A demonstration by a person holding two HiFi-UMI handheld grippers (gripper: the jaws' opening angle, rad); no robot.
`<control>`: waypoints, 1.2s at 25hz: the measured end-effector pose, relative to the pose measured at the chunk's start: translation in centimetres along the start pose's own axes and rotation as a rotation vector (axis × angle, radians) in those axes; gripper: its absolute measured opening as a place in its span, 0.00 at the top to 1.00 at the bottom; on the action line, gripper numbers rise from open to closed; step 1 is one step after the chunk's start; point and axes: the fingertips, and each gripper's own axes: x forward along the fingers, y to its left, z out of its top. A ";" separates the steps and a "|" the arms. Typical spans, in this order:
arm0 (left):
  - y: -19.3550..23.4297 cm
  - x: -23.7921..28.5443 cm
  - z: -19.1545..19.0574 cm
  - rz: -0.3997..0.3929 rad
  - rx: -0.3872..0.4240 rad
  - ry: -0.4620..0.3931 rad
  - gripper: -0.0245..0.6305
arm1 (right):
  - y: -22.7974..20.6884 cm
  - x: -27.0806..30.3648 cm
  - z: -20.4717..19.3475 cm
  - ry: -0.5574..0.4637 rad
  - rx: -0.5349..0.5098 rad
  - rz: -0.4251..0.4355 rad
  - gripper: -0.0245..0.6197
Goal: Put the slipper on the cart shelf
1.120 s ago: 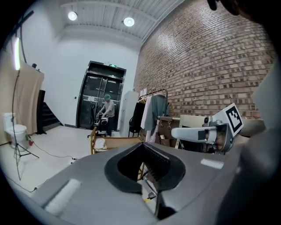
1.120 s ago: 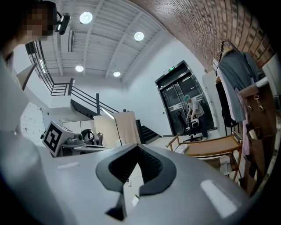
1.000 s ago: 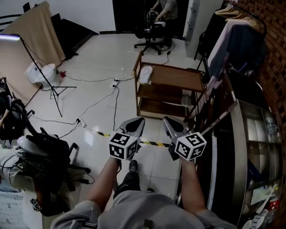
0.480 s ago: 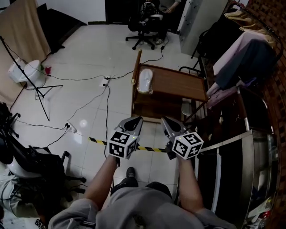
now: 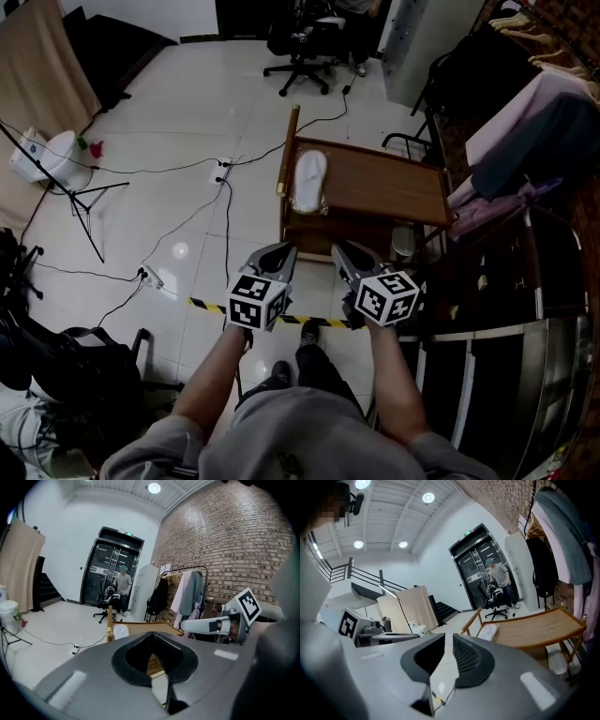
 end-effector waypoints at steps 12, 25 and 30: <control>5.7 8.9 -1.4 0.089 -0.020 0.076 0.95 | -10.6 11.3 -4.6 0.166 0.225 0.003 0.62; 8.9 12.5 -5.0 0.010 -0.023 0.185 0.95 | -17.9 20.2 -11.7 0.210 0.593 -0.192 0.54; 9.6 12.1 -5.6 -0.009 -0.025 0.208 0.95 | -18.8 22.3 -12.8 0.201 0.645 -0.243 0.57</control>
